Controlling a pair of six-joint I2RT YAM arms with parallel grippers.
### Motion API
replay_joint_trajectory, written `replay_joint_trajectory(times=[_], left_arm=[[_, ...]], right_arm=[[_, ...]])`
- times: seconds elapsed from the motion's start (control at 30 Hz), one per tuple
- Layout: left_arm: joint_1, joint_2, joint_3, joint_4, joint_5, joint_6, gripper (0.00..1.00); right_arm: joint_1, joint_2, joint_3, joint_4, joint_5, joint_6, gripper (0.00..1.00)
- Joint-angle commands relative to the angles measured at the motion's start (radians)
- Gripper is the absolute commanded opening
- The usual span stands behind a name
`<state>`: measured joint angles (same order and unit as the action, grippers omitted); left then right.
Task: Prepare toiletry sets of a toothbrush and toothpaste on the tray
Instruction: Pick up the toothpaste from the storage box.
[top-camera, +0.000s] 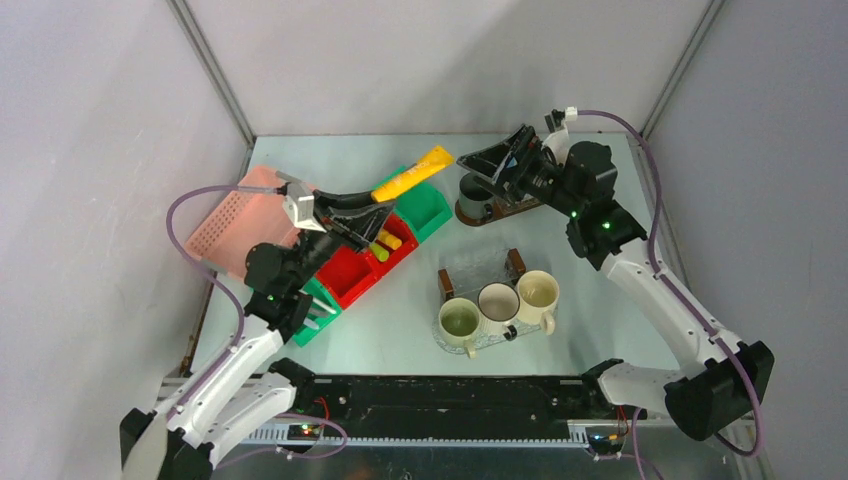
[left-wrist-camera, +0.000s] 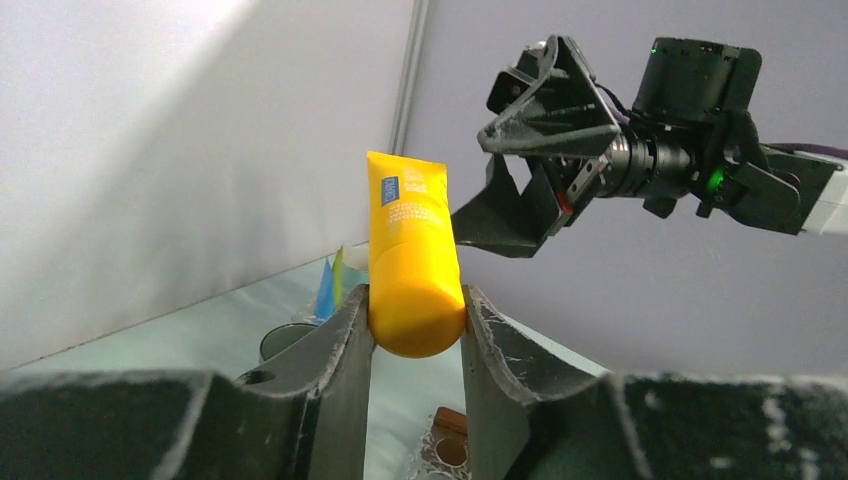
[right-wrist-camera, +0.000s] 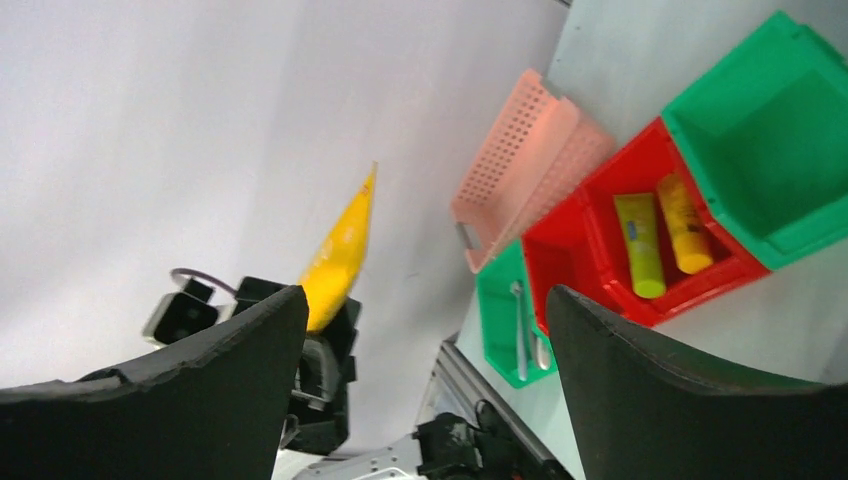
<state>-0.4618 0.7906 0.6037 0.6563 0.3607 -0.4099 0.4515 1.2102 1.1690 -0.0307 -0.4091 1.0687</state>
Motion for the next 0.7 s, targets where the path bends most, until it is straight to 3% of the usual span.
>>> replay_joint_trajectory(times=[0.0, 0.27, 0.67], left_arm=[[-0.006, 0.009, 0.032, 0.098, 0.066, 0.039, 0.00], [-0.022, 0.030, 0.052, 0.114, 0.094, 0.054, 0.00], [-0.031, 0.035, 0.058, 0.138, 0.107, 0.050, 0.00]], right_arm=[[0.016, 0.017, 0.057, 0.129, -0.036, 0.090, 0.90], [0.041, 0.058, 0.087, 0.152, -0.043, 0.129, 0.82], [0.068, 0.085, 0.096, 0.147, -0.060, 0.149, 0.53]])
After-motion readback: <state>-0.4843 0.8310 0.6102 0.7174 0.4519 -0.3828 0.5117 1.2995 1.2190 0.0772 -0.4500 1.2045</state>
